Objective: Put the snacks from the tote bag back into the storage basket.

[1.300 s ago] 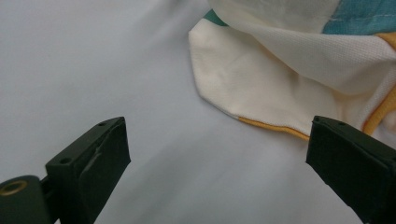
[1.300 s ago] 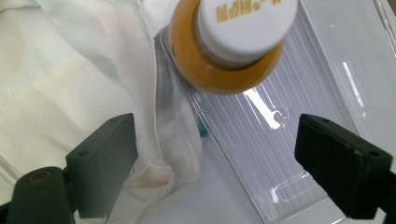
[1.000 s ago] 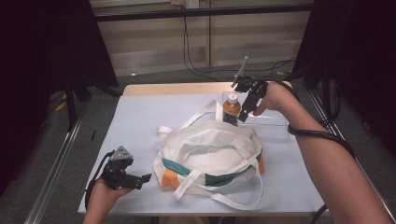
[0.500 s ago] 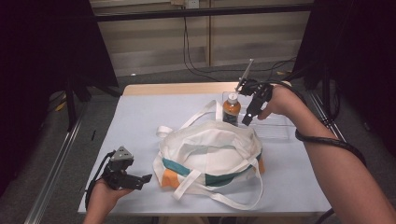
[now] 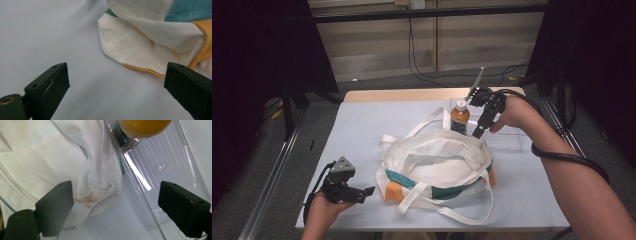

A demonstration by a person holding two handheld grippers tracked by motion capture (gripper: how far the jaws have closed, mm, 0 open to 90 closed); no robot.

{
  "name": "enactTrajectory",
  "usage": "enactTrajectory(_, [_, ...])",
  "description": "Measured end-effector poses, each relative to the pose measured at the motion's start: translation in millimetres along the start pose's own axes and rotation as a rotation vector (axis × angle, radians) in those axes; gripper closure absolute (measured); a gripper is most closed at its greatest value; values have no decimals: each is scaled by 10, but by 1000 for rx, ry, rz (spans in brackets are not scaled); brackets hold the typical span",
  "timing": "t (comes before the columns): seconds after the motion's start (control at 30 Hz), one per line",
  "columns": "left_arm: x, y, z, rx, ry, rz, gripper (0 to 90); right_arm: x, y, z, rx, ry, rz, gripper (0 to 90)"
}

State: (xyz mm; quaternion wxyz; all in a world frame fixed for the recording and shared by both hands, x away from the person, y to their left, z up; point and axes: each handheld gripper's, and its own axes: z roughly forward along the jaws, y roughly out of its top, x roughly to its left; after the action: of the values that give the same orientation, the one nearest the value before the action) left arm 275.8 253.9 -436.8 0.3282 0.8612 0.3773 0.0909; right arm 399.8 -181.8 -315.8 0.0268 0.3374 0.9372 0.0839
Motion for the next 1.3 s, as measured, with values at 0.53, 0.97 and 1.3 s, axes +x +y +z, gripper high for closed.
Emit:
enactTrajectory(0.53, [-22,-4,36,-27,22,-3,57,30,-198,-7,-1,1,-3,126])
enactTrajectory(0.97, [-26,9,47,-20,18,3,58,28,-382,-36,-4,3,3,121])
enactTrajectory(1.3, [-20,7,48,-30,15,2,57,82,-515,36,8,4,-15,119])
